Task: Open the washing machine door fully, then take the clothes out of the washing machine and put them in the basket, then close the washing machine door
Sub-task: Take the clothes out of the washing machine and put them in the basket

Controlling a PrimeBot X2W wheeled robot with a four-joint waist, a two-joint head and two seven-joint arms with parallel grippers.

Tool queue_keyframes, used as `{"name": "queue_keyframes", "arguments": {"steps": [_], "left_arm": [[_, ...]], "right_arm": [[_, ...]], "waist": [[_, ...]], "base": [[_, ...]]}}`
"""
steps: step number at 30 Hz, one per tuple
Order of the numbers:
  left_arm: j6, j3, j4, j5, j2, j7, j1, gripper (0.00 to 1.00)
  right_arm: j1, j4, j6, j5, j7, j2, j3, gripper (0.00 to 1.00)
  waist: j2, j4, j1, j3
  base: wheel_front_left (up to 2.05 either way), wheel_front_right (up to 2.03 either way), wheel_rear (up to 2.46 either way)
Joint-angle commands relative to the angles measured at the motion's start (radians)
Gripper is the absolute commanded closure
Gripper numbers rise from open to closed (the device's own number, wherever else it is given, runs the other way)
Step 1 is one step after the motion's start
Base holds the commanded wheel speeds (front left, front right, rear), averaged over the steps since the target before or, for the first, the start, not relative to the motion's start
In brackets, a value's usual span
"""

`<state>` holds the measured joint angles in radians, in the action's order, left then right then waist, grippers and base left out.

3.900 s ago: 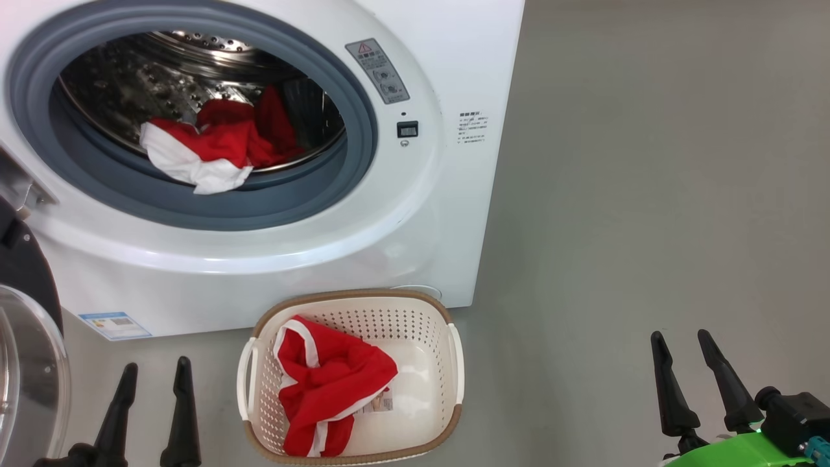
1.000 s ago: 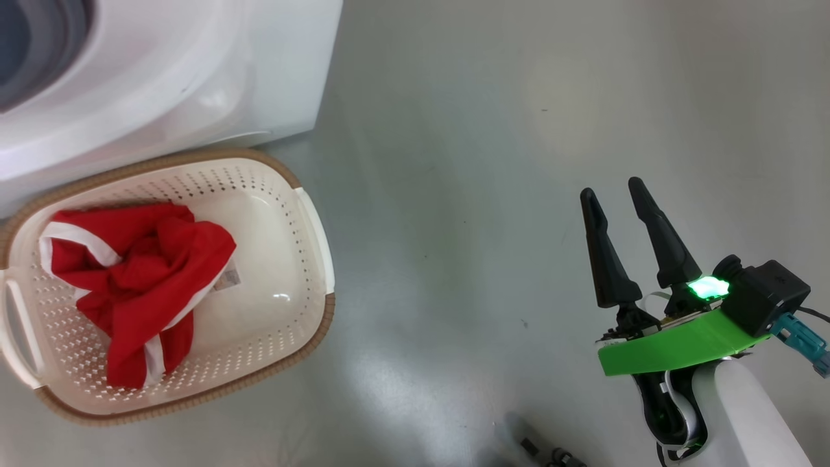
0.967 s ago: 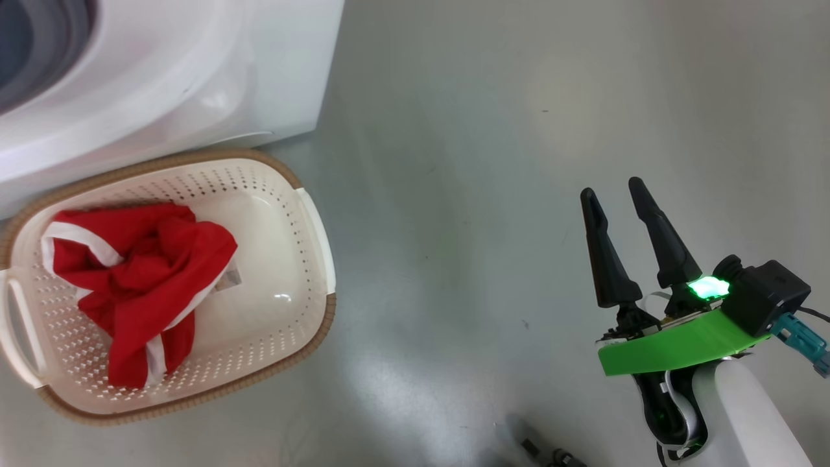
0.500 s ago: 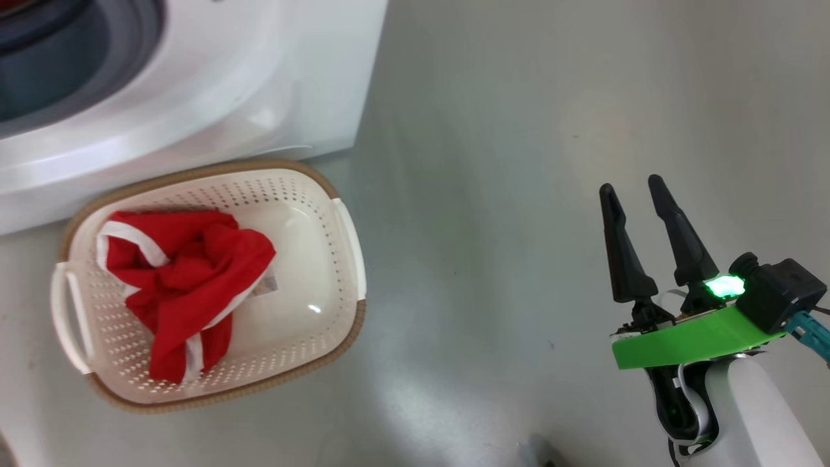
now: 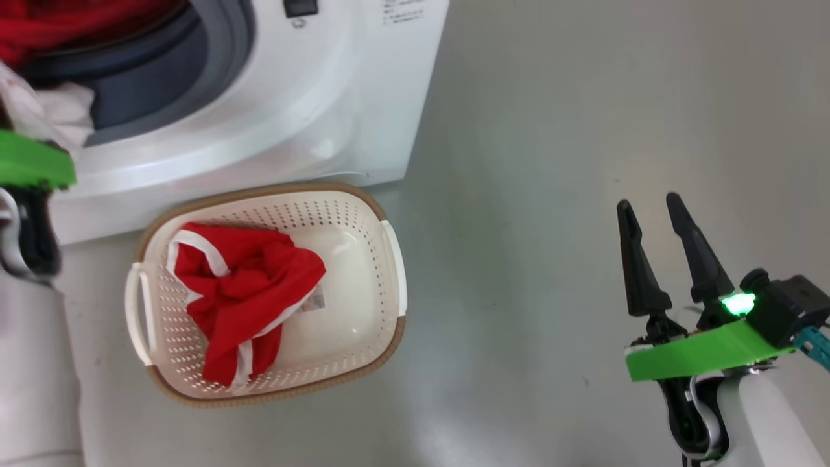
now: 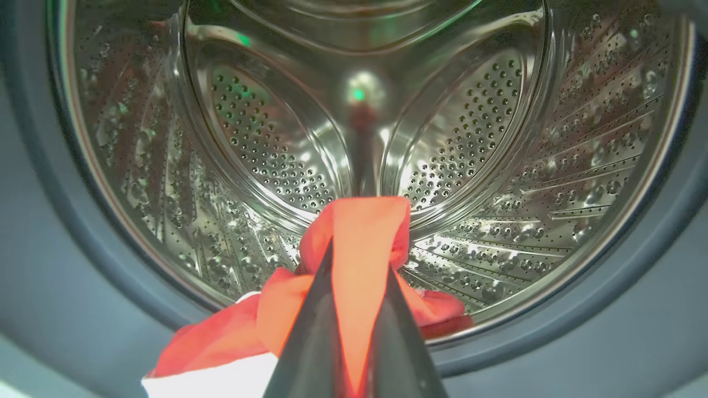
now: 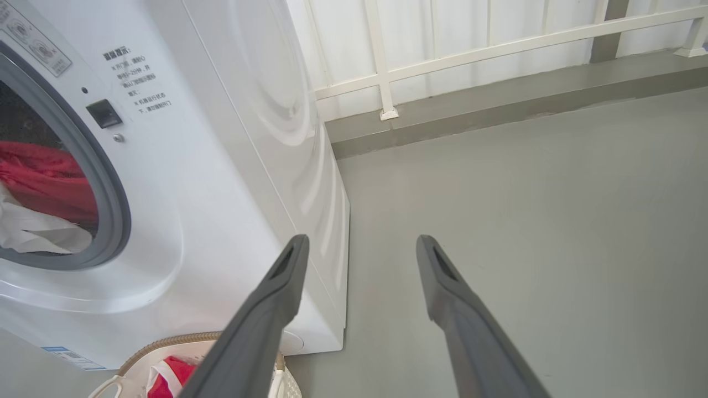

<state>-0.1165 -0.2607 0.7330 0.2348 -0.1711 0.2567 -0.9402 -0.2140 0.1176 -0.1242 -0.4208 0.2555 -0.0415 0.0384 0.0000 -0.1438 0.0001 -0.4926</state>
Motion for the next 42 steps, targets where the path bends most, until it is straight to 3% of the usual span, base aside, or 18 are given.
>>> {"name": "queue_keyframes", "arguments": {"steps": [1, 11, 28, 37, 42], "left_arm": [[-0.008, -0.024, -0.050, 0.004, -0.033, 0.005, 0.042, 1.00], [-0.014, -0.041, -0.291, -0.017, 0.056, 0.005, 0.269, 1.00], [-0.014, -0.052, -0.721, 0.048, 0.113, 0.005, 0.541, 1.00], [-0.014, -0.015, -0.702, 0.050, 0.119, 0.005, 0.586, 1.00], [-0.014, 0.036, -0.626, 0.046, 0.120, 0.005, 0.607, 1.00]], "right_arm": [[0.026, -0.019, -0.007, 0.007, 0.006, -0.009, 0.011, 0.00], [0.074, -0.015, -0.007, 0.015, 0.006, -0.009, -0.016, 0.00], [0.123, -0.011, -0.007, 0.009, 0.006, -0.009, -0.019, 0.00], [0.118, -0.012, -0.007, 0.005, 0.006, -0.009, -0.016, 0.00], [0.108, -0.015, -0.007, 0.000, 0.006, -0.009, -0.012, 0.00]], "waist": [[0.0000, 0.024, -0.0001, 0.031], [0.0000, 0.054, -0.0001, 0.100], [0.0000, 0.066, -0.0001, 0.160], [0.0000, 0.062, -0.0001, 0.147], [0.0000, 0.055, -0.0001, 0.122]], "base": [[0.00, 0.00, 0.00], [0.00, 0.00, 0.00], [0.00, 0.00, 0.00], [0.00, 0.00, 0.00], [0.00, 0.00, 0.00]]}}
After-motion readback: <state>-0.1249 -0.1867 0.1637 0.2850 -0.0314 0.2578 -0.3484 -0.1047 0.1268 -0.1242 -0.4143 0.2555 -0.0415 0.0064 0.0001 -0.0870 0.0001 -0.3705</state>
